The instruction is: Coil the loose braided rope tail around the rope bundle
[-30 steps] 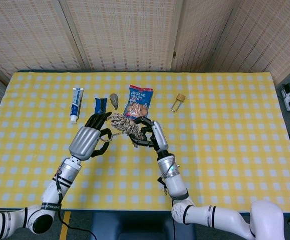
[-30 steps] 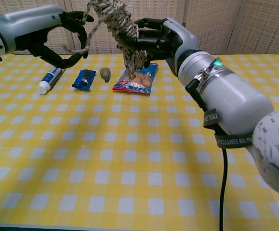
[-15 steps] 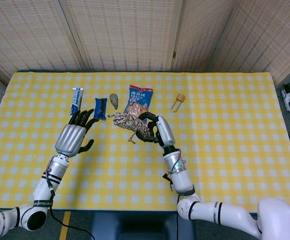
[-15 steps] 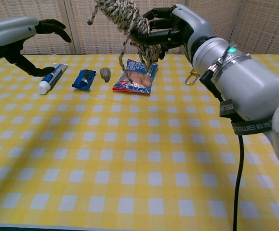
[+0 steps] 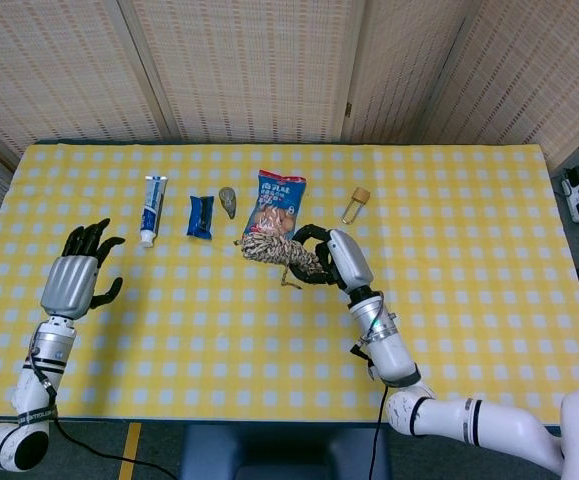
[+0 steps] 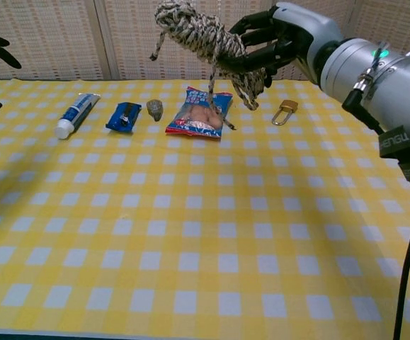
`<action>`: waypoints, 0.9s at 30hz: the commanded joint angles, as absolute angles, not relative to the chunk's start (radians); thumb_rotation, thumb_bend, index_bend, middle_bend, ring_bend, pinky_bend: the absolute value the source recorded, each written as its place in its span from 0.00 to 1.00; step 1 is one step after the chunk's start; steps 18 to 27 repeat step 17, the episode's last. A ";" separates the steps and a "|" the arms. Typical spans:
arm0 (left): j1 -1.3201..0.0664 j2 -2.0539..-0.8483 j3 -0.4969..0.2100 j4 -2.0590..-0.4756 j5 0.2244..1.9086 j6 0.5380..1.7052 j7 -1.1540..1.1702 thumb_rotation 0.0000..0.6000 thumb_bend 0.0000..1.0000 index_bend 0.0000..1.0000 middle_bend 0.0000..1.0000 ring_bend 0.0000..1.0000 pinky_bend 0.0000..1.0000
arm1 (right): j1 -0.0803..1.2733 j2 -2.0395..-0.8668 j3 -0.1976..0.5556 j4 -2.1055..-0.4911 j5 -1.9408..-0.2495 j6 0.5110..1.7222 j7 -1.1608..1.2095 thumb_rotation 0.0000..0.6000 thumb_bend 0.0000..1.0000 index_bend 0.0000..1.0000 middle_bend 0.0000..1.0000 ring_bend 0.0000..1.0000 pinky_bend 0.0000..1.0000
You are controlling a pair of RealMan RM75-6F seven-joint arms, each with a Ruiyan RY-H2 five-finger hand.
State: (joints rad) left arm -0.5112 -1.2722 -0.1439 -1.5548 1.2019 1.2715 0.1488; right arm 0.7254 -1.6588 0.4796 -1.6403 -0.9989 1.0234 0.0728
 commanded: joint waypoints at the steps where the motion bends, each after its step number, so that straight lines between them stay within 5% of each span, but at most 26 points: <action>1: -0.461 -1.251 -0.115 -1.548 1.242 1.319 0.105 1.00 0.41 0.26 0.05 0.04 0.00 | 0.723 -1.642 0.474 -1.656 -0.991 1.019 0.068 1.00 0.56 0.95 0.78 0.87 0.73; 17: -0.210 -1.197 0.012 -1.559 1.382 1.543 0.034 1.00 0.41 0.28 0.05 0.04 0.00 | 0.706 -1.577 0.452 -1.701 -0.979 1.028 0.090 1.00 0.56 0.95 0.78 0.87 0.73; 27: -0.210 -1.197 0.012 -1.559 1.382 1.543 0.034 1.00 0.41 0.28 0.05 0.04 0.00 | 0.706 -1.577 0.452 -1.701 -0.979 1.028 0.090 1.00 0.56 0.95 0.78 0.87 0.73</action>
